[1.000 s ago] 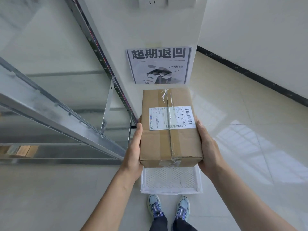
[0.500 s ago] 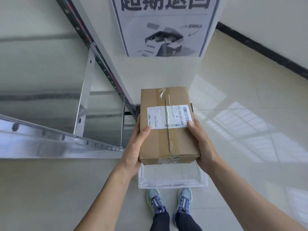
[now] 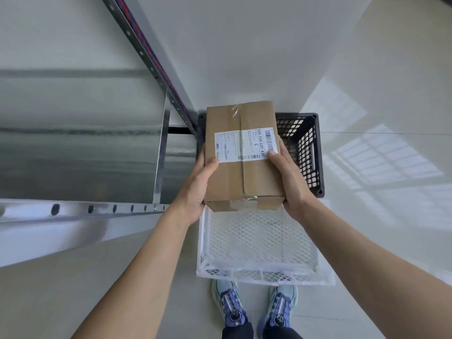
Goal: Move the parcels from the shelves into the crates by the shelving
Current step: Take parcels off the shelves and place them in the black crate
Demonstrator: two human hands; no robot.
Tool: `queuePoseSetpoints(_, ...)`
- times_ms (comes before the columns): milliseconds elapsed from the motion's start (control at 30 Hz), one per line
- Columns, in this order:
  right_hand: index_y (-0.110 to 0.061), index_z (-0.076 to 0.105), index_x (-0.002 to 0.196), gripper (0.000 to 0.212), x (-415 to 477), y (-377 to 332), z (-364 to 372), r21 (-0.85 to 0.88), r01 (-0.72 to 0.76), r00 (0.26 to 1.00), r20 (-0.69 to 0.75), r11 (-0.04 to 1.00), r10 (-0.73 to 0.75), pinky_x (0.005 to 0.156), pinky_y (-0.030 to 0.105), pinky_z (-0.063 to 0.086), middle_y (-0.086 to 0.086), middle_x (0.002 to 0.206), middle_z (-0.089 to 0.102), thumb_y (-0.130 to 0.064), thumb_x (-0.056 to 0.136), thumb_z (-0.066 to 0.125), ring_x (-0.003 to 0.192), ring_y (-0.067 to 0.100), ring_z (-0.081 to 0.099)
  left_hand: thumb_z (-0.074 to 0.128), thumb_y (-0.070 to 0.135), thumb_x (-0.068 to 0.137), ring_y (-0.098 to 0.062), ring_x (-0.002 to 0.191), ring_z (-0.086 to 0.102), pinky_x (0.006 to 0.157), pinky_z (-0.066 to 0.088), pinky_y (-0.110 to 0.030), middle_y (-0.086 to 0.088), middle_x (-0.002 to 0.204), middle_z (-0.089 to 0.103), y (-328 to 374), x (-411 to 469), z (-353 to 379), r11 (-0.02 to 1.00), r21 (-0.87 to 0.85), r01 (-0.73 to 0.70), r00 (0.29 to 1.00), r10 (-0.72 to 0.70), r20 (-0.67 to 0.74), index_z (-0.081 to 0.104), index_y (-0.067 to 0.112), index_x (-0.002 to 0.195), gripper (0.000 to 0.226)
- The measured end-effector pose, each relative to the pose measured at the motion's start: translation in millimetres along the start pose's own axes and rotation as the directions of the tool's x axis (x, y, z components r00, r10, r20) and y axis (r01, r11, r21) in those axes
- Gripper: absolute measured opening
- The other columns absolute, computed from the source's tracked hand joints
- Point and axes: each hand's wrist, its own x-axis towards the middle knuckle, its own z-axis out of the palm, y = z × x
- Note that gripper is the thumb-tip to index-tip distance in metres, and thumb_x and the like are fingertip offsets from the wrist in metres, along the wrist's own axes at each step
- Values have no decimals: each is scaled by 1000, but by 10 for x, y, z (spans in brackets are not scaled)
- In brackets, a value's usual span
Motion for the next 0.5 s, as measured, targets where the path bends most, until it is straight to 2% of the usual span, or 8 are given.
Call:
queuePoseSetpoints(100, -58, 29, 151, 64, 391, 324, 77, -34, -8, 1000, 26, 999, 9, 112, 55, 43, -17, 148, 53, -58, 92, 54, 134, 17, 54, 62, 53, 96, -14, 143, 45, 120, 33, -55, 16, 153, 51, -251, 371, -170, 996, 85, -3, 999, 7, -48, 30, 50, 155, 68)
queuePoseSetpoints(200, -60, 24, 150, 69, 755, 624, 151, -29, -61, 997, 40, 998, 62, 115, 60, 37, -16, 151, 49, -62, 87, 53, 139, 19, 47, 58, 40, 103, -10, 141, 45, 121, 31, -50, 17, 153, 49, -441, 778, -313, 989, 147, -34, 995, 47, -84, 29, 48, 157, 62)
queuePoseSetpoints(300, -57, 24, 152, 70, 1056, 866, 166, -45, -62, 997, 39, 997, 64, 119, 58, 32, -18, 150, 51, -59, 88, 52, 141, 17, 45, 53, 32, 106, -8, 142, 43, 123, 29, -45, 18, 155, 47, -567, 1119, -382, 964, 254, -76, 989, 105, -103, 28, 45, 158, 59)
queuePoseSetpoints(400, -62, 27, 148, 61, 1309, 1041, 145, -87, -84, 996, 27, 993, 86, 116, 61, 33, -19, 146, 55, -54, 91, 50, 138, 19, 47, 50, 25, 108, -6, 138, 45, 120, 31, -38, 19, 151, 50, -709, 1407, -403, 926, 370, -71, 987, 120, -110, 29, 39, 159, 58)
queuePoseSetpoints(500, -64, 28, 145, 57, 1528, 1171, 135, -106, -163, 985, 37, 981, 168, 110, 61, 41, -15, 144, 55, -48, 95, 50, 131, 21, 51, 49, 27, 107, -13, 142, 43, 122, 33, -44, 11, 157, 45, -847, 1650, -448, 884, 466, -21, 983, 103, -152, 24, 33, 162, 60)
